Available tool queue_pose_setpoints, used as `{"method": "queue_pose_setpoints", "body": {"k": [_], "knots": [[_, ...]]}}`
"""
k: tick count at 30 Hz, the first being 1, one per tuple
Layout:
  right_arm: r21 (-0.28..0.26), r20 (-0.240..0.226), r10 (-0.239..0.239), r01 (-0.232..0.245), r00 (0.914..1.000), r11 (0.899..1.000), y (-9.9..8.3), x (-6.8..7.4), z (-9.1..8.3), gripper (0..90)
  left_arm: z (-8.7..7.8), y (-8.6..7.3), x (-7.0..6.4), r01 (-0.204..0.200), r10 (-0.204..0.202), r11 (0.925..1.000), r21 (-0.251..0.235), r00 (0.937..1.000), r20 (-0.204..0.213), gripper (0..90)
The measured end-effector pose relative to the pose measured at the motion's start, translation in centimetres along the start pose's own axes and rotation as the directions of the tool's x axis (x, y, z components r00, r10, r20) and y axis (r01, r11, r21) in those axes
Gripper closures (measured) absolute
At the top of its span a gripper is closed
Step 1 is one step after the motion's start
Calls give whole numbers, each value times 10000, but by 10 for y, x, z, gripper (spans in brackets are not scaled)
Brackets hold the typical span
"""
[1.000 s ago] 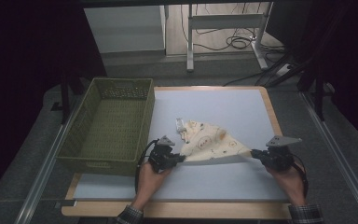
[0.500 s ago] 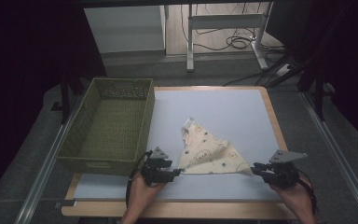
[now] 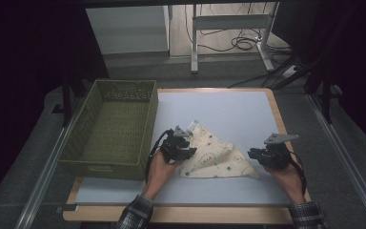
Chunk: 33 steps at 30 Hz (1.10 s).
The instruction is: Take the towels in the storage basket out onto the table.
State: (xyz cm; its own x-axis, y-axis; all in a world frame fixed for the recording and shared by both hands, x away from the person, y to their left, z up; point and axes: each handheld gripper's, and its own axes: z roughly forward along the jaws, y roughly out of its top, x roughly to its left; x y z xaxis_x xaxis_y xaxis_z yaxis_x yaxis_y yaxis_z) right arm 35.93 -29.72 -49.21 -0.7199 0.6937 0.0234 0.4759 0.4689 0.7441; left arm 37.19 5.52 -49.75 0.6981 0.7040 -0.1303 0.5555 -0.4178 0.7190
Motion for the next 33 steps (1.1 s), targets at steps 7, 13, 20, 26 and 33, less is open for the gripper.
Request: {"method": "queue_pose_setpoints", "body": {"k": [7, 13, 20, 26, 33], "knots": [[73, 17, -152, 152, 9999, 9999, 11, 0, 17, 747, 38, 37, 9, -95, 100, 9988, 478, 9999, -102, 617], [147, 24, -129, 129, 9999, 9998, 7, 0, 16, 719, 69, 40, 13, -153, 188, 9951, 977, 9992, -356, 523], [154, 59, 13, -14, 10000, 9999, 3, -4, 14, 715, 71, 43, 2, -889, 933, 9915, 954, 9948, -417, 836], [79, -34, 81, -80, 10000, 9999, 7, -4, 15, 701, 48, 58, 4, -769, 770, 9970, 36, 9968, -195, 852], [61, -396, 52, -50, 9992, 10000, 18, -3, 27, 600, 27, 65, 9, -707, 702, 9974, -140, 9970, -326, 849]]}}
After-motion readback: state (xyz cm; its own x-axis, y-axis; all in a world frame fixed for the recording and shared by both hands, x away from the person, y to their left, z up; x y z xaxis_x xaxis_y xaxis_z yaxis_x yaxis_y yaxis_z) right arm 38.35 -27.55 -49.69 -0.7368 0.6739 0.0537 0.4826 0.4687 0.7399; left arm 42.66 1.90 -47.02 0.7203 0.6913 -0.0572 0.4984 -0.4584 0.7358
